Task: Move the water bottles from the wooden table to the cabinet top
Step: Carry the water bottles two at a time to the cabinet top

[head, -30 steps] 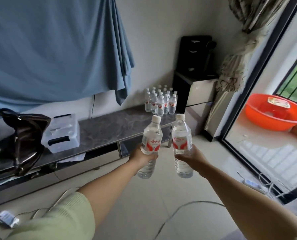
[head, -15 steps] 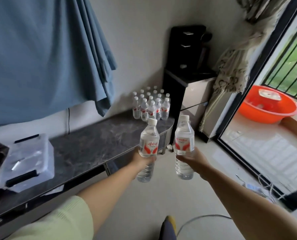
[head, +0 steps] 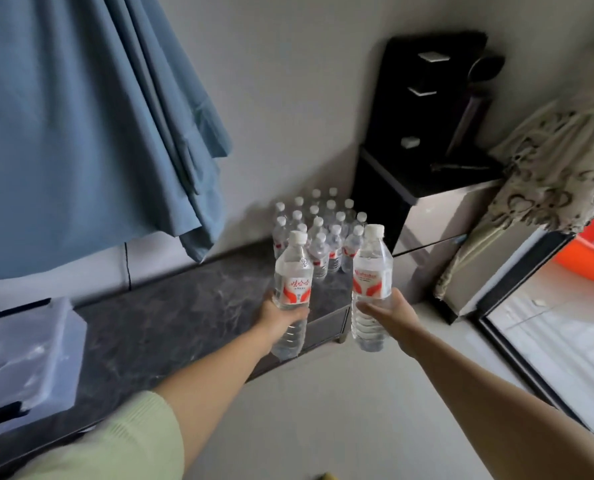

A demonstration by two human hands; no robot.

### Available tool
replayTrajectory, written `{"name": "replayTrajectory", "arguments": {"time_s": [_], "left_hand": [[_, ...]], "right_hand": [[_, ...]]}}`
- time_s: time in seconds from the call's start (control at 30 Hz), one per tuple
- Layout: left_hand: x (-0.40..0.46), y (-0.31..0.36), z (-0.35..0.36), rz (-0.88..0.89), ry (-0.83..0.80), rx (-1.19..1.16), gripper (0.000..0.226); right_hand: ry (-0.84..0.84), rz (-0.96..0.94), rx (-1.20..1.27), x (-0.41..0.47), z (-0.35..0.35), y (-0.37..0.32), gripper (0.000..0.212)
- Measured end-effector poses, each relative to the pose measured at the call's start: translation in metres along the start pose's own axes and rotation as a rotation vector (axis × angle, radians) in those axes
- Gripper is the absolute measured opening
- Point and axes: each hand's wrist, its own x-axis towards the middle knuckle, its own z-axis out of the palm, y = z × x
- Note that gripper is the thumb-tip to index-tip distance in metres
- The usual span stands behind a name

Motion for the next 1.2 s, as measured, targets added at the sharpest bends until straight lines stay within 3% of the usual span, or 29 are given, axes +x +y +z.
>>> {"name": "replayTrajectory", "arguments": {"time_s": [0.17, 0.37, 0.43, 0.57, 0.8, 1.03, 1.2], "left_hand": [[0.059, 0.015, 0.010, -0.029, 0.012, -0.022, 0.060], [0.134, 0.016, 0.010, -0.088, 0.034, -0.022, 0.063], [0.164, 0.016, 0.006, -0.099, 0.037, -0.025, 0.055], [0.225, 0.022, -0.003, -0.062, -0.039, 0.021, 0.045], [0.313, 0.003, 0.018, -0.080, -0.137, 0.089, 0.057], [0.366, -0.042, 0.088, -0.049, 0.109, -0.045, 0.055], [0.386, -0.066, 0.119, 0.107, 0.286, -0.096, 0.065]], "right_hand": [[0.057, 0.029, 0.069, 0.059, -0.004, -0.006, 0.028], [0.180, 0.080, 0.102, 0.125, 0.011, -0.002, 0.044], [0.228, 0.133, 0.108, 0.152, 0.018, 0.002, 0.051], [0.264, 0.212, 0.104, 0.202, 0.030, 0.013, 0.054], [0.405, 0.300, 0.159, 0.267, 0.056, 0.056, 0.059], [0.462, 0.326, 0.085, 0.323, 0.078, 0.132, 0.065], [0.499, 0.337, 0.052, 0.351, 0.100, 0.174, 0.067]]}}
